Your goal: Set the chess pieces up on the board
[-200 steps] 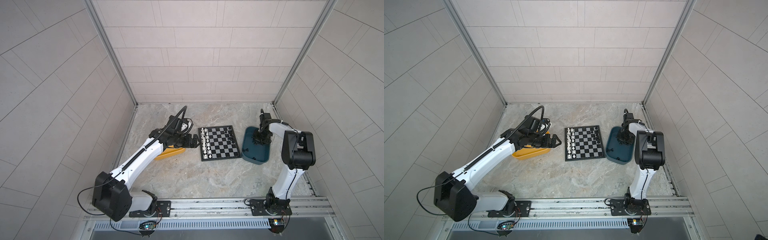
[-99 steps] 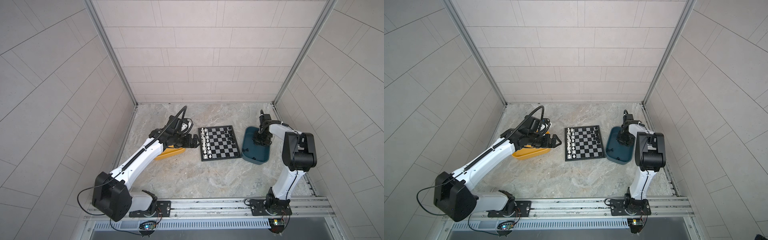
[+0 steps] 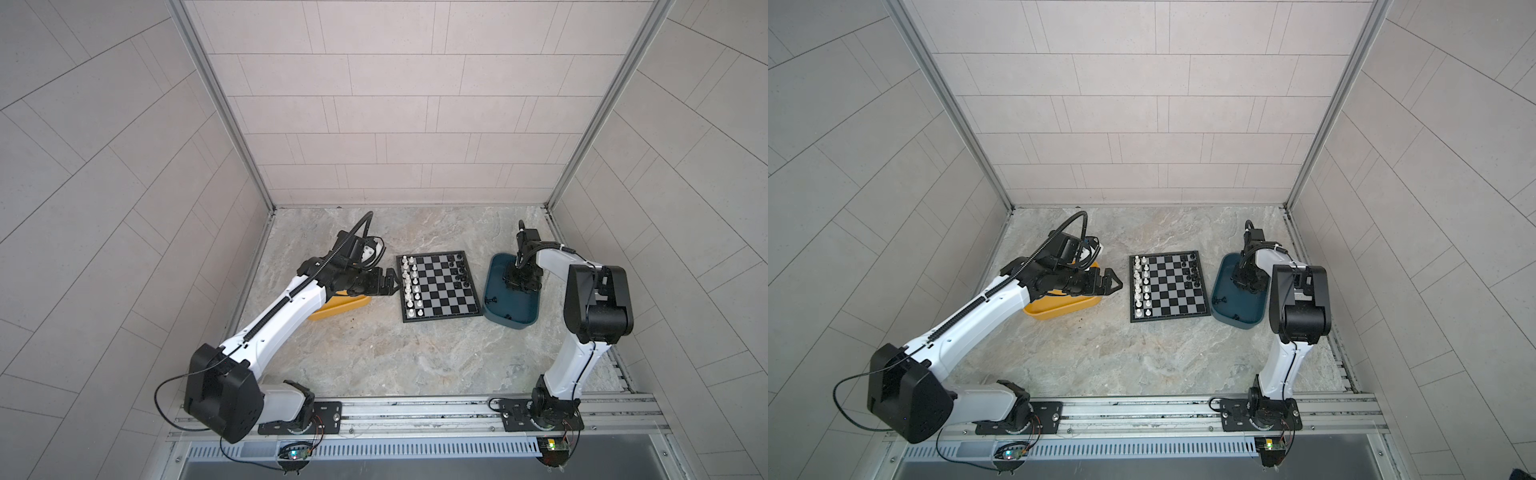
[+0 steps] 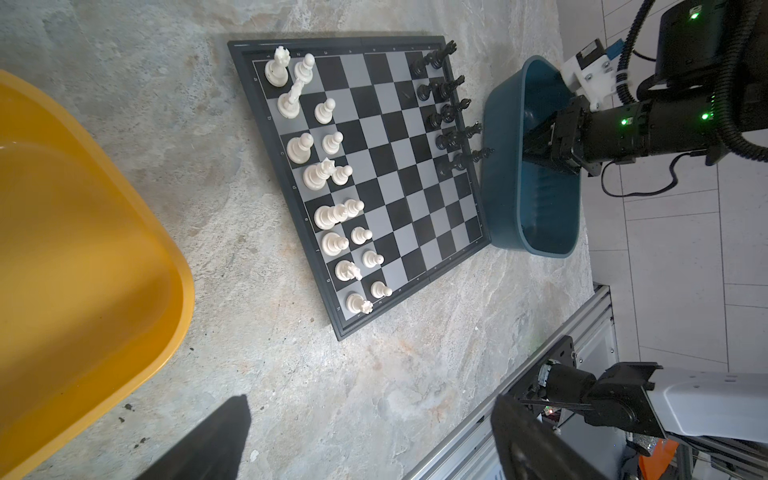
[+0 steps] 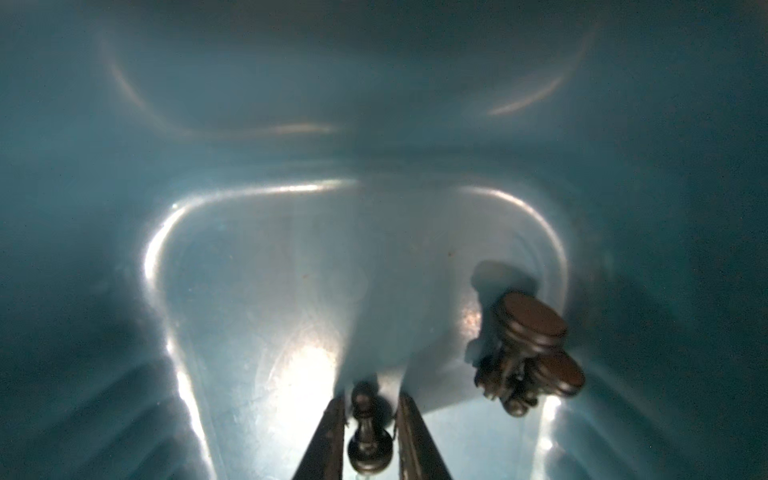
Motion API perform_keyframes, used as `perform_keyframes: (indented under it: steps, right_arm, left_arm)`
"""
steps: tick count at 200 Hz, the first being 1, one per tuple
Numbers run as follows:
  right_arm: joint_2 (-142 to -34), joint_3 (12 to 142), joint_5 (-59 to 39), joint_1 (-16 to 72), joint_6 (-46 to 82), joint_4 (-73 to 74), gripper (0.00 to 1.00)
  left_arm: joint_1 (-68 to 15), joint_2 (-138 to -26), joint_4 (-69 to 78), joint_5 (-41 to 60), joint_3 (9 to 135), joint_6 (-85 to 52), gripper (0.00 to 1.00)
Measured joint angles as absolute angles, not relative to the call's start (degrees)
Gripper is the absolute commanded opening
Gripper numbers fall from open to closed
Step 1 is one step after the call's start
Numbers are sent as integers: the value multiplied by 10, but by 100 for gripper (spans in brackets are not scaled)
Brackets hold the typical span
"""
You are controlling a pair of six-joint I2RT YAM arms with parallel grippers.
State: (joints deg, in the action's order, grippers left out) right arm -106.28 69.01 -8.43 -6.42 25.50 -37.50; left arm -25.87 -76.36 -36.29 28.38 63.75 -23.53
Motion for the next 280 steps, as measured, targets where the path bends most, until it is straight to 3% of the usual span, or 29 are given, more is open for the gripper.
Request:
perform_keyframes:
  steps: [28, 51, 79, 123, 171, 215, 246, 280]
  right_arm:
    - [-1061, 689, -85, -63, 255, -374, 15]
    - [-1053, 679, -93, -57, 256, -375, 5]
    - [-1021, 657, -116, -50, 257, -379, 3]
    - [-847, 632, -147, -40, 249, -362, 2]
    - [-720, 596, -192, 141, 166, -233, 0]
    - [-736, 571, -267, 258, 17, -179, 0]
    - [-737, 571, -294, 297, -77, -178, 0]
    - [-732, 556, -310, 315, -135, -169, 0]
  left_arm:
    - [-259, -761, -363, 284, 637, -236, 97]
    - [-258, -760, -358, 285, 637, -241, 97]
    - [-258, -762, -343, 299, 639, -258, 97]
    - [-257, -789, -305, 346, 665, -297, 97]
    - [-255, -809, -257, 397, 690, -330, 94]
    - [-255, -834, -242, 436, 722, -334, 84]
    - [-257, -848, -249, 476, 726, -328, 68]
    - [-273, -877, -259, 512, 729, -328, 56]
